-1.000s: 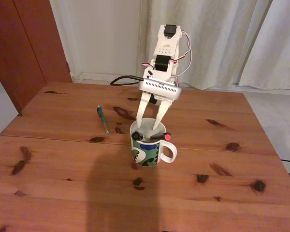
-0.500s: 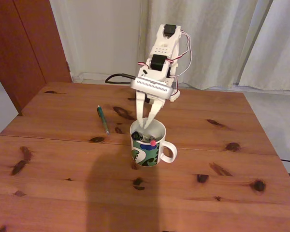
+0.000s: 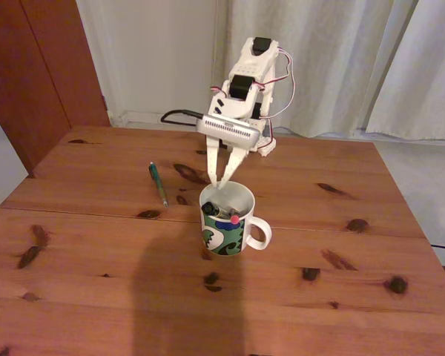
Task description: Clean up the desk and place the pens and markers into the cup
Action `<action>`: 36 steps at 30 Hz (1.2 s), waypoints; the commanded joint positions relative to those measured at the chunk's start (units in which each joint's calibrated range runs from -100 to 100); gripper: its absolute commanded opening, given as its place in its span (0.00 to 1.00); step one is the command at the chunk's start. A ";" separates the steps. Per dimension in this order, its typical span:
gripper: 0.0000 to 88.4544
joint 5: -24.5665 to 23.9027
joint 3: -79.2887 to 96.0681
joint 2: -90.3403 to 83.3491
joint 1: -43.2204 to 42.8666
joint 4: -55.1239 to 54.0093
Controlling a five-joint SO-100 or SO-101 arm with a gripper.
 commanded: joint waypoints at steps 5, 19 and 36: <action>0.01 0.08 -0.82 -5.83 1.83 1.33; 0.01 0.23 -1.18 -6.58 7.38 1.07; 0.01 5.37 -9.48 -0.62 14.78 18.96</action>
